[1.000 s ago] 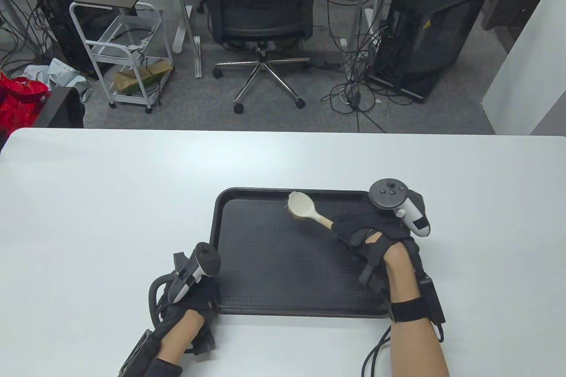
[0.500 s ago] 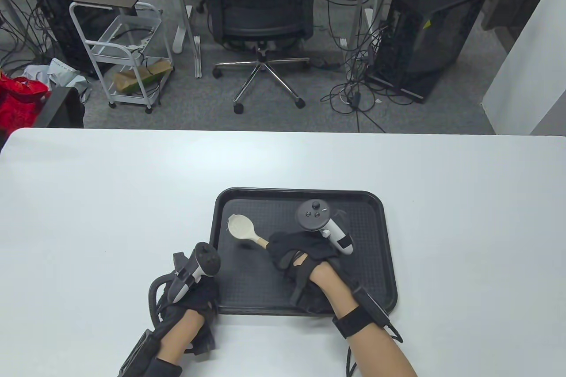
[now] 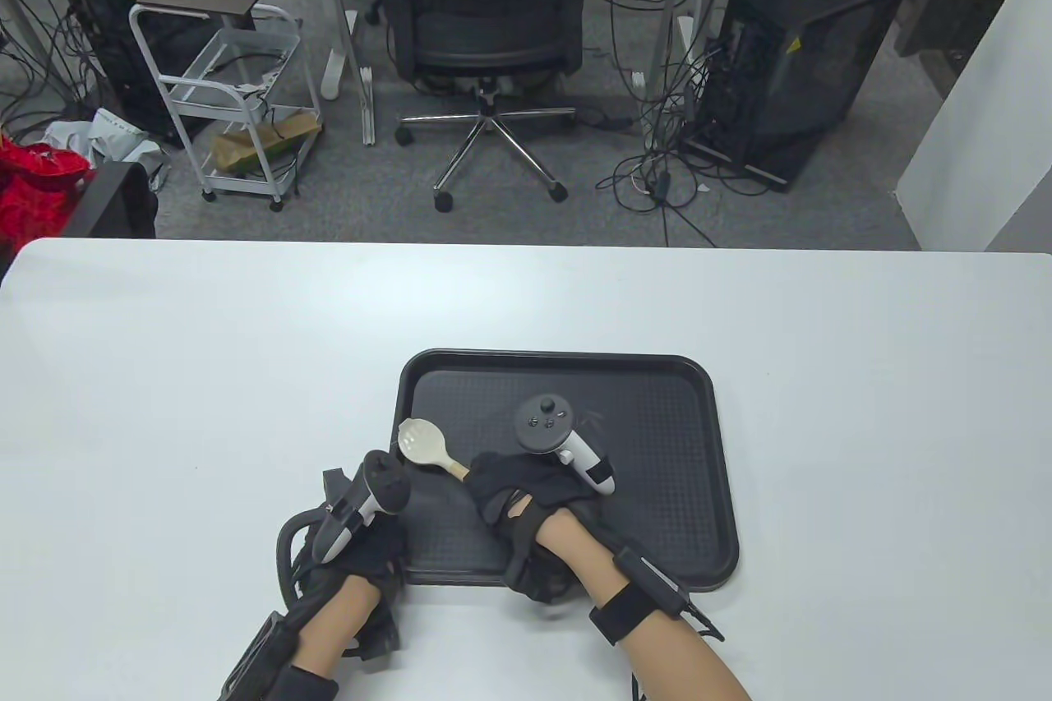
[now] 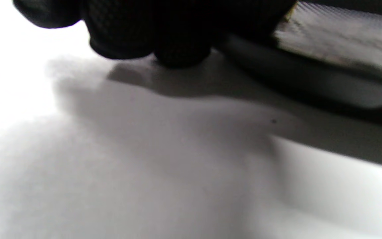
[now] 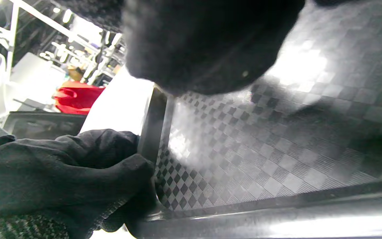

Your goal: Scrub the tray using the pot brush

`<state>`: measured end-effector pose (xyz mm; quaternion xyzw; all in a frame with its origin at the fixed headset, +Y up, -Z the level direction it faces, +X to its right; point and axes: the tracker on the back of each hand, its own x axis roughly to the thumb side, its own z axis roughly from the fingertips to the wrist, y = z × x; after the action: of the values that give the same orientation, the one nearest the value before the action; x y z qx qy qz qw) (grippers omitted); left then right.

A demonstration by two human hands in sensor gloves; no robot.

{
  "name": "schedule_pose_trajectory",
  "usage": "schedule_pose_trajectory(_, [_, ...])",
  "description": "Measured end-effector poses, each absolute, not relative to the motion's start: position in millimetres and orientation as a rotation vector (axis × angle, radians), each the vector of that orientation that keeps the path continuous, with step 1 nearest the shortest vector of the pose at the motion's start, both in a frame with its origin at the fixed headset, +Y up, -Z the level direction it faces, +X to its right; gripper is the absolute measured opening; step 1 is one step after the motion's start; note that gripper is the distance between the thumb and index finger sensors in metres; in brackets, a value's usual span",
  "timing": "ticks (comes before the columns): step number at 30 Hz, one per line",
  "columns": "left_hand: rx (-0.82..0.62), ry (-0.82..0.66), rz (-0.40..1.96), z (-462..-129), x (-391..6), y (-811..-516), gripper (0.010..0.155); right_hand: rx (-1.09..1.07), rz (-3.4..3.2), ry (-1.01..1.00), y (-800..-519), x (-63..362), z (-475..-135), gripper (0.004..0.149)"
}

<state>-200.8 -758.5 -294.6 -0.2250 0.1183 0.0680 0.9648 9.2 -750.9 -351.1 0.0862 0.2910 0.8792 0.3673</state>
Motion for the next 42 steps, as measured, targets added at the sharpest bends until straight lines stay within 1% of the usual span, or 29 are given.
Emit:
schedule_pose_trajectory(8, [-0.462,0.238,0.140,-295,-201,-758,0.066,0.091,2.288,0.770,-747,27,-348,0.054])
schedule_pose_trajectory(13, [-0.460,0.236,0.135,-295,-201,-758,0.066,0.063,2.313,0.729,-746,55,-341,0.055])
schedule_pose_trajectory(22, [-0.464,0.240,0.139,-295,-201,-758,0.066,-0.019,2.325,0.824,-737,108,-349,0.055])
schedule_pose_trajectory(26, [-0.463,0.240,0.139,-295,-201,-759,0.066,-0.053,2.297,0.872,-734,140,-352,0.055])
schedule_pose_trajectory(35, [-0.460,0.242,0.135,-295,-201,-759,0.066,-0.278,2.190,0.799,-732,233,-352,0.054])
schedule_pose_trajectory(42, [-0.459,0.243,0.128,-295,-201,-758,0.066,-0.361,2.117,0.759,-735,282,-342,0.054])
